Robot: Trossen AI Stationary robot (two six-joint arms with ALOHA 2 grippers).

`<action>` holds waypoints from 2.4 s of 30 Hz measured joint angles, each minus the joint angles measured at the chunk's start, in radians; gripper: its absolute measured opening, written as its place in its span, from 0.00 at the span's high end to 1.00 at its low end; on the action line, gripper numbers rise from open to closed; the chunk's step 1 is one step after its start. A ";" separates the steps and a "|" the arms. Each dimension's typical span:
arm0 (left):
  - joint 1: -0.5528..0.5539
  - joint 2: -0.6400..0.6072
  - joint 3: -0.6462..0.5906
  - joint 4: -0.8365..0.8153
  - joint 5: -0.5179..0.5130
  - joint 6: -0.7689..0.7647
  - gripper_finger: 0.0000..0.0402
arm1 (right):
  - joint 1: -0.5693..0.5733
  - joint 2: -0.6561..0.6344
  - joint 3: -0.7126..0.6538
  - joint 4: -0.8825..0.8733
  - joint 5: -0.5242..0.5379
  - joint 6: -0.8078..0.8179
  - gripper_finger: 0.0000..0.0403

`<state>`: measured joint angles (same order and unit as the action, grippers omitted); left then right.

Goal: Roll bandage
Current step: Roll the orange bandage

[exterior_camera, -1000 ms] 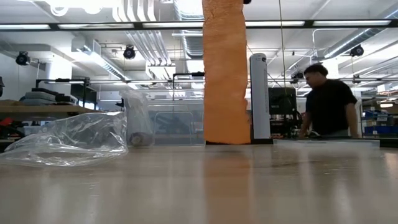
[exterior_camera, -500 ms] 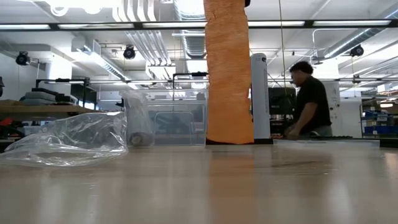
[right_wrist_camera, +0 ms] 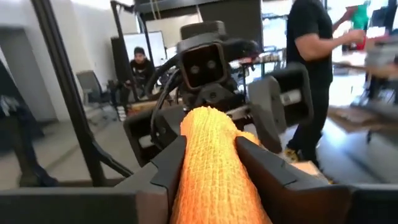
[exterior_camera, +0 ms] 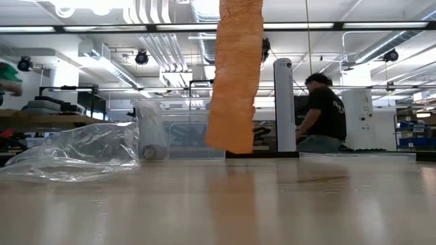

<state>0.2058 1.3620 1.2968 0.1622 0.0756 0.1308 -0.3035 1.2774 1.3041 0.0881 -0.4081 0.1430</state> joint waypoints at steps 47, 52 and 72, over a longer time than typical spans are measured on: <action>0.027 0.018 0.000 0.056 0.054 0.011 0.57 | 0.007 0.000 -0.001 -0.053 0.068 -0.195 0.71; 0.028 0.017 0.000 0.054 0.054 0.019 0.37 | 0.007 0.000 -0.001 -0.053 0.065 -0.195 0.71; 0.028 0.015 0.000 0.019 0.143 0.040 0.31 | 0.007 0.000 -0.001 -0.054 0.068 -0.195 0.71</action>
<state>0.2337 1.3768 1.2968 0.1814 0.2188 0.1704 -0.2966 1.2774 1.3033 0.0341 -0.3397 -0.0521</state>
